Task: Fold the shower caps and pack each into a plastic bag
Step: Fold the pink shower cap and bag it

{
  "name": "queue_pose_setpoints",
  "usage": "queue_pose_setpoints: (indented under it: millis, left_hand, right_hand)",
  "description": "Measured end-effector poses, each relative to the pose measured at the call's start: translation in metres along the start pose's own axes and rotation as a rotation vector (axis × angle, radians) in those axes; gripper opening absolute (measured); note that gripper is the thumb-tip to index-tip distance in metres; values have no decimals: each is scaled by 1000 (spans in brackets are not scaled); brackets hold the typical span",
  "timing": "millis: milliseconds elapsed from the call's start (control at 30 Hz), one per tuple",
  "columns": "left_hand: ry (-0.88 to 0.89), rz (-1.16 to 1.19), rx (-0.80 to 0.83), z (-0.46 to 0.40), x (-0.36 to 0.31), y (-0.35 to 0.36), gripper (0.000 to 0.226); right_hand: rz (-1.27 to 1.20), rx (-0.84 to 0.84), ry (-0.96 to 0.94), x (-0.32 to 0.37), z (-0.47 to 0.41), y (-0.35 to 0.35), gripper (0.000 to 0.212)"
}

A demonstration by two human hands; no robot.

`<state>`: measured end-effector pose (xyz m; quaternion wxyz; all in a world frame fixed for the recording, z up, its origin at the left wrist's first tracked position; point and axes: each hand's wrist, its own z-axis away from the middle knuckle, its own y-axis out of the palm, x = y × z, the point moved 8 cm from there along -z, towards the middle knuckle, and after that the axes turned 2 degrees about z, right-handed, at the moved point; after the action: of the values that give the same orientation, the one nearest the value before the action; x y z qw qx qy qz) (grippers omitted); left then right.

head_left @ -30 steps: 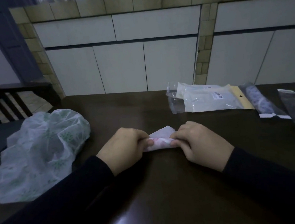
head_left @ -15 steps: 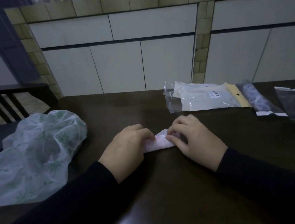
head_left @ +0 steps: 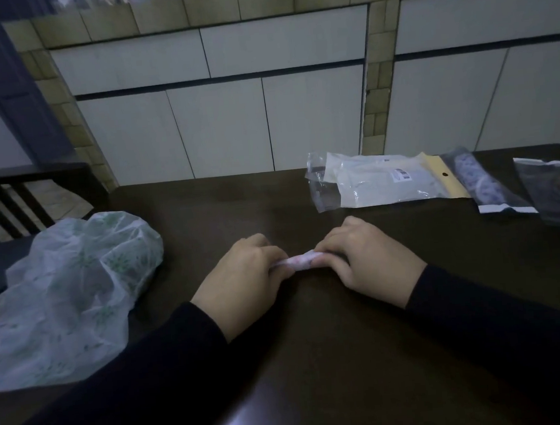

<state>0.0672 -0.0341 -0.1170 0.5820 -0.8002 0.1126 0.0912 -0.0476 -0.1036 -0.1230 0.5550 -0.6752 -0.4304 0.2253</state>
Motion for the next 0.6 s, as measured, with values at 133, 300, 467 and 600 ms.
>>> queue_pose_setpoints:
  millis: [133,300,467,600]
  left_hand:
    - [-63,9,32,-9,8,4,25]
    - [-126,48,191,-22,17,13,26]
    - [-109,82,148,-20,16,11,21]
    - [51,-31,-37,-15,8,6,22]
  right_hand:
    - [-142,13,153,-13,-7,3,27]
    - [-12,-89,149,-11,-7,0,29]
    - [24,-139,31,-2,-6,-7,26]
    - [-19,30,-29,-2,-5,-1,39]
